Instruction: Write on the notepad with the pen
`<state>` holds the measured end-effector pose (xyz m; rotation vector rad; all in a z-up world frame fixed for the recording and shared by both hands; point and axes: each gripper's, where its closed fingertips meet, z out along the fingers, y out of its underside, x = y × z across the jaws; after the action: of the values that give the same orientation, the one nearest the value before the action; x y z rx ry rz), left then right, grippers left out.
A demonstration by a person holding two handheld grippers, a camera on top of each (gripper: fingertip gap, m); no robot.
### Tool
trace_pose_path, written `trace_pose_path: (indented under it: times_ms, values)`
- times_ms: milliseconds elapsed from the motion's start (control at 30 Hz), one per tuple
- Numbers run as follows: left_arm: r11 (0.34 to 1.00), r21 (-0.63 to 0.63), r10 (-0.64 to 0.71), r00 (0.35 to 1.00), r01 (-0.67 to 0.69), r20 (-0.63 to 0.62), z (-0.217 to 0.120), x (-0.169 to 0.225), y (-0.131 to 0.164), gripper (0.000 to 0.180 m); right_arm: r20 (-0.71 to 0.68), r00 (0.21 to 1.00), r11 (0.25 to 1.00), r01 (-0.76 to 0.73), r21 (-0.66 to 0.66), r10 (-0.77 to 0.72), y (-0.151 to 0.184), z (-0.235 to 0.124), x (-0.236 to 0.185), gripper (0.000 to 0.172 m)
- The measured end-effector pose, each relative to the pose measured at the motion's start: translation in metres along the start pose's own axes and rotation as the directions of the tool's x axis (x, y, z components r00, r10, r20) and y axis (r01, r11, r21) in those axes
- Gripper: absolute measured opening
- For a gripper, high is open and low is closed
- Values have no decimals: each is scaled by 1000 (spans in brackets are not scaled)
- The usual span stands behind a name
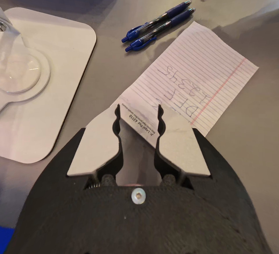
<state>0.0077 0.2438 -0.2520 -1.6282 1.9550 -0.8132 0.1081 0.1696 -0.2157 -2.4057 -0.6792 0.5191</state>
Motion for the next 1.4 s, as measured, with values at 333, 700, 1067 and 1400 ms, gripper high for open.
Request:
trace_pose_path:
  times_ms: [333, 700, 1067, 1400]
  values:
    - [997, -61, 39, 999, -39, 13, 15, -2, 16, 45, -125, 991, 995, 43, -87, -53, 45, 47, -22, 69]
    - [998, -43, 42, 998, -41, 35, 16, -2, 16, 45, -208, 967, 989, 136, -66, -147, 43, 47, -22, 65]
    - [999, -32, 31, 999, -30, 37, 16, -1, 16, 46, -233, 957, 985, 165, -48, -172, 42, 45, -22, 47]
    - [999, -27, 32, 999, -31, 37, 17, 1, 15, 49, -325, 905, 961, 272, -55, -274, 37, 40, -18, 29]
